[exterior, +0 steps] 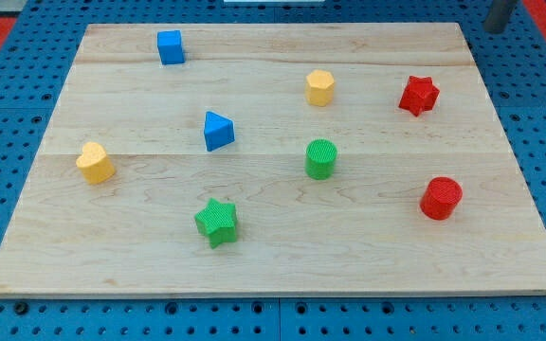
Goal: Point your arm close to the red star
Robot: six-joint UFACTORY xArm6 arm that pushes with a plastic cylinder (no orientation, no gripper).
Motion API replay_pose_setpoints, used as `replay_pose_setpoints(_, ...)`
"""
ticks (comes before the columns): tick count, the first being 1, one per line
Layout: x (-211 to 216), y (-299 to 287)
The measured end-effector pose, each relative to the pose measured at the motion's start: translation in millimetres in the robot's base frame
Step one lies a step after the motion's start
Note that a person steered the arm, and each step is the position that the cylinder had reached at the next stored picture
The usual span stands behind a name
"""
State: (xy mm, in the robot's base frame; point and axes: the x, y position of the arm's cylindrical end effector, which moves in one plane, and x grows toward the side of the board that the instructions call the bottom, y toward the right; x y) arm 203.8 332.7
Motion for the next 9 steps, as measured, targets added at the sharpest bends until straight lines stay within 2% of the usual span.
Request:
replay_pose_setpoints(1, 6.5, 0.0)
replay_pose_setpoints(2, 45.6, -0.8)
replay_pose_setpoints(4, 86.0, -0.7)
replay_pose_setpoints(7, 86.7, -0.7)
replay_pose_setpoints(9, 109.1, -0.8)
